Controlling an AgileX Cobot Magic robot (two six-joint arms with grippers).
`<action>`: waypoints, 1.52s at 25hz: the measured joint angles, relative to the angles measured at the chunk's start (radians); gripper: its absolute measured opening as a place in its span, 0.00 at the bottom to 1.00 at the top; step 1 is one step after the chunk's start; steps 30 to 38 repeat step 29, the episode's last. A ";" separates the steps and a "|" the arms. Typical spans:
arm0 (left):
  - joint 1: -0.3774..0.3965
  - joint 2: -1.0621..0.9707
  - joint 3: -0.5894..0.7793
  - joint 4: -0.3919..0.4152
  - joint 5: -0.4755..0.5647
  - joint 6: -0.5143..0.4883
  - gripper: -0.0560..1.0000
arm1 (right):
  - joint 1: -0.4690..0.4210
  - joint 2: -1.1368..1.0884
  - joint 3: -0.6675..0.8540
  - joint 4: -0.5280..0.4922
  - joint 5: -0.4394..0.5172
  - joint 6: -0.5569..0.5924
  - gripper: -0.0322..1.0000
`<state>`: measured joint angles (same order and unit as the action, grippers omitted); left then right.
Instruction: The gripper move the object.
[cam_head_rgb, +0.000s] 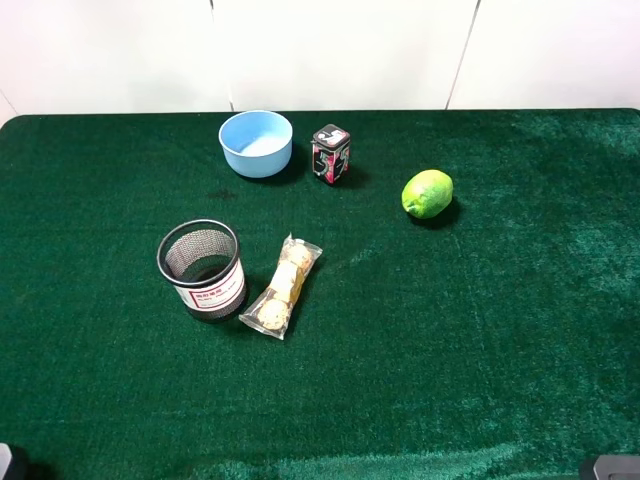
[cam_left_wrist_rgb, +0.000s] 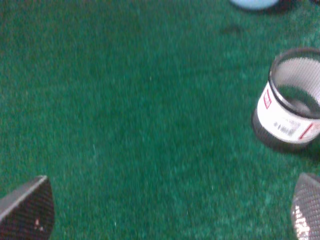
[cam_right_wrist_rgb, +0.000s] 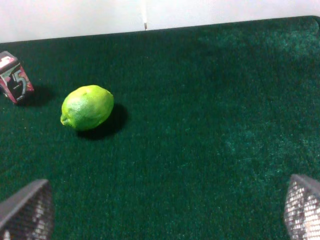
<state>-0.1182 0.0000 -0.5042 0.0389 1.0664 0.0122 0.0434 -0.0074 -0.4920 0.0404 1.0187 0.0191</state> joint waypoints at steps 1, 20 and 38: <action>0.006 -0.004 0.000 0.000 0.000 0.001 0.96 | 0.000 0.000 0.000 0.000 0.000 0.000 0.70; 0.010 -0.008 0.000 -0.002 -0.001 0.008 0.96 | 0.000 0.000 0.000 0.004 0.000 0.000 0.70; 0.010 -0.008 0.000 -0.002 -0.001 0.009 0.96 | 0.000 0.000 0.000 0.004 0.000 0.000 0.70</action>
